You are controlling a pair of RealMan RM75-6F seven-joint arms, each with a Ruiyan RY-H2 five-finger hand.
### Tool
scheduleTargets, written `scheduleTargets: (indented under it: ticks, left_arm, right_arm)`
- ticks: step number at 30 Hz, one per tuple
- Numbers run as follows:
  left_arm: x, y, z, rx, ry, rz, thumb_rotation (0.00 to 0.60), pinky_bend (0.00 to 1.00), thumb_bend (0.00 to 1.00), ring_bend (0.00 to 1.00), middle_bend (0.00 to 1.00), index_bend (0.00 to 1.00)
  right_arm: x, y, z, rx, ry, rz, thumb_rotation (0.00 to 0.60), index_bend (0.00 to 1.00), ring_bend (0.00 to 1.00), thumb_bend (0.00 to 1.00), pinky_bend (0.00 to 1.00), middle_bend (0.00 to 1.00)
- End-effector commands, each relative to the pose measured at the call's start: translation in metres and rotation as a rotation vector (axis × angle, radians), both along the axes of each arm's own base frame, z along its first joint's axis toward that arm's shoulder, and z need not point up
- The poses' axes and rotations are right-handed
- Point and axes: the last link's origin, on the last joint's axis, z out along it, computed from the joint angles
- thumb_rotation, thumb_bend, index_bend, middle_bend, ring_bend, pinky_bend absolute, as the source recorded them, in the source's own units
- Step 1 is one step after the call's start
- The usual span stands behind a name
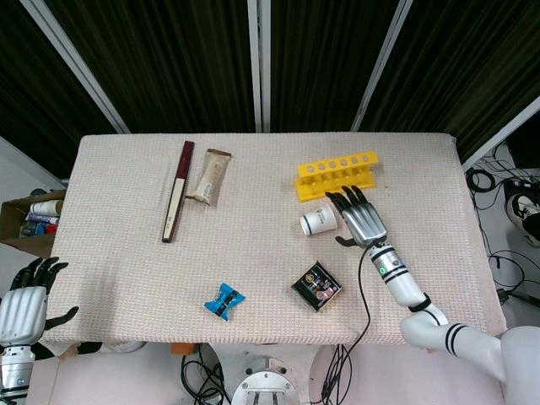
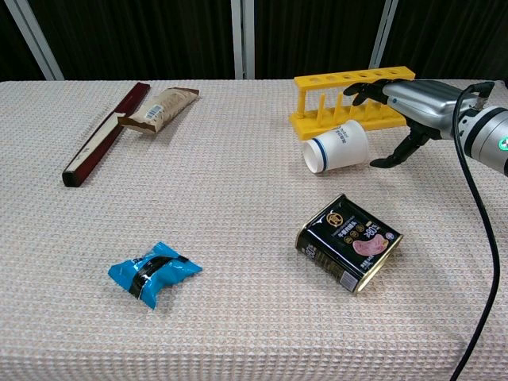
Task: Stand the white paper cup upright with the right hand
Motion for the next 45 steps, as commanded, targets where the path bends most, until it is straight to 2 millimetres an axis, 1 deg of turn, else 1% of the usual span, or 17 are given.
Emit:
scheduleTargets:
  ticks: [1, 5, 11, 13, 16, 19, 21, 23, 27, 29, 31, 35, 37, 41, 43, 44, 45]
  left_arm:
    - [0.0, 0.0, 0.0, -0.002, 0.0, 0.0, 0.6, 0.17, 0.02, 0.09, 0.15, 0.23]
    - [-0.001, -0.001, 0.0, -0.003, 0.002, 0.004, 0.6, 0.17, 0.02, 0.09, 0.15, 0.23]
    - [-0.002, -0.001, 0.001, 0.004, 0.0, 0.008, 0.6, 0.17, 0.02, 0.09, 0.15, 0.23]
    - [-0.001, -0.001, 0.001, 0.002, 0.0, 0.005, 0.6, 0.17, 0.02, 0.09, 0.15, 0.23]
    - [-0.002, -0.001, 0.0, 0.0, -0.001, 0.008, 0.6, 0.17, 0.02, 0.09, 0.15, 0.23]
    - [-0.003, -0.002, 0.001, 0.004, -0.001, 0.01, 0.6, 0.17, 0.02, 0.09, 0.15, 0.23]
    - [-0.004, -0.004, 0.002, 0.008, -0.002, 0.012, 0.6, 0.17, 0.02, 0.09, 0.15, 0.23]
    - [-0.005, -0.005, 0.003, 0.011, -0.003, 0.017, 0.6, 0.17, 0.02, 0.09, 0.15, 0.23]
    - [-0.005, -0.004, 0.002, 0.01, -0.008, 0.014, 0.6, 0.17, 0.02, 0.09, 0.15, 0.23]
    - [-0.004, -0.003, 0.0, 0.007, -0.009, 0.004, 0.6, 0.17, 0.02, 0.09, 0.15, 0.23]
    - [-0.003, -0.002, -0.001, 0.003, -0.011, -0.005, 0.6, 0.17, 0.02, 0.09, 0.15, 0.23]
    - [-0.002, -0.002, 0.0, 0.007, -0.007, -0.012, 0.6, 0.17, 0.02, 0.09, 0.15, 0.23]
    - [-0.002, -0.003, 0.001, 0.011, -0.007, -0.011, 0.6, 0.17, 0.02, 0.09, 0.15, 0.23]
    - [-0.006, -0.006, 0.001, 0.008, -0.004, 0.005, 0.6, 0.17, 0.02, 0.09, 0.15, 0.23]
    - [-0.008, -0.007, 0.001, 0.008, -0.005, 0.012, 0.6, 0.17, 0.02, 0.09, 0.15, 0.23]
    - [-0.008, -0.007, 0.002, 0.01, -0.005, 0.012, 0.6, 0.17, 0.02, 0.09, 0.15, 0.23]
    - [-0.008, -0.008, 0.002, 0.013, -0.004, 0.012, 0.6, 0.17, 0.02, 0.09, 0.15, 0.23]
  right_arm:
    - [0.001, -0.002, -0.004, 0.008, 0.015, 0.006, 0.6, 0.09, 0.0, 0.1, 0.0, 0.17]
    - [0.003, -0.008, -0.009, 0.019, 0.037, 0.009, 0.6, 0.11, 0.0, 0.1, 0.0, 0.17]
    - [0.012, -0.019, -0.021, 0.026, 0.124, 0.056, 0.6, 0.13, 0.0, 0.11, 0.01, 0.19]
    - [0.015, -0.023, -0.028, 0.032, 0.159, 0.07, 0.6, 0.16, 0.0, 0.12, 0.02, 0.21]
    - [0.018, -0.026, -0.039, 0.031, 0.23, 0.096, 0.6, 0.22, 0.01, 0.16, 0.03, 0.26]
    - [0.023, -0.027, -0.047, -0.001, 0.295, 0.138, 0.6, 0.3, 0.06, 0.2, 0.03, 0.31]
    - [0.027, -0.026, -0.047, -0.047, 0.345, 0.197, 0.6, 0.37, 0.1, 0.24, 0.04, 0.37]
    - [0.032, -0.023, -0.043, -0.107, 0.399, 0.275, 0.6, 0.42, 0.12, 0.27, 0.04, 0.39]
    - [0.047, -0.013, -0.029, -0.253, 0.568, 0.51, 0.6, 0.46, 0.14, 0.27, 0.05, 0.41]
    - [0.052, -0.01, -0.027, -0.294, 0.666, 0.602, 0.6, 0.46, 0.14, 0.27, 0.04, 0.41]
    - [0.056, -0.007, -0.027, -0.339, 0.803, 0.688, 0.6, 0.46, 0.14, 0.27, 0.01, 0.41]
    - [0.056, -0.004, -0.038, -0.356, 1.082, 0.792, 0.6, 0.46, 0.12, 0.27, 0.0, 0.37]
    - [0.053, -0.002, -0.048, -0.331, 1.186, 0.813, 0.6, 0.46, 0.1, 0.27, 0.0, 0.35]
    - [0.053, 0.001, -0.062, -0.286, 1.252, 0.777, 0.6, 0.45, 0.05, 0.27, 0.0, 0.3]
    - [0.052, 0.002, -0.067, -0.282, 1.278, 0.752, 0.6, 0.4, 0.02, 0.27, 0.0, 0.26]
    - [0.052, 0.002, -0.068, -0.284, 1.289, 0.746, 0.6, 0.34, 0.01, 0.27, 0.0, 0.23]
    - [0.053, 0.003, -0.068, -0.289, 1.295, 0.741, 0.6, 0.25, 0.0, 0.27, 0.0, 0.18]
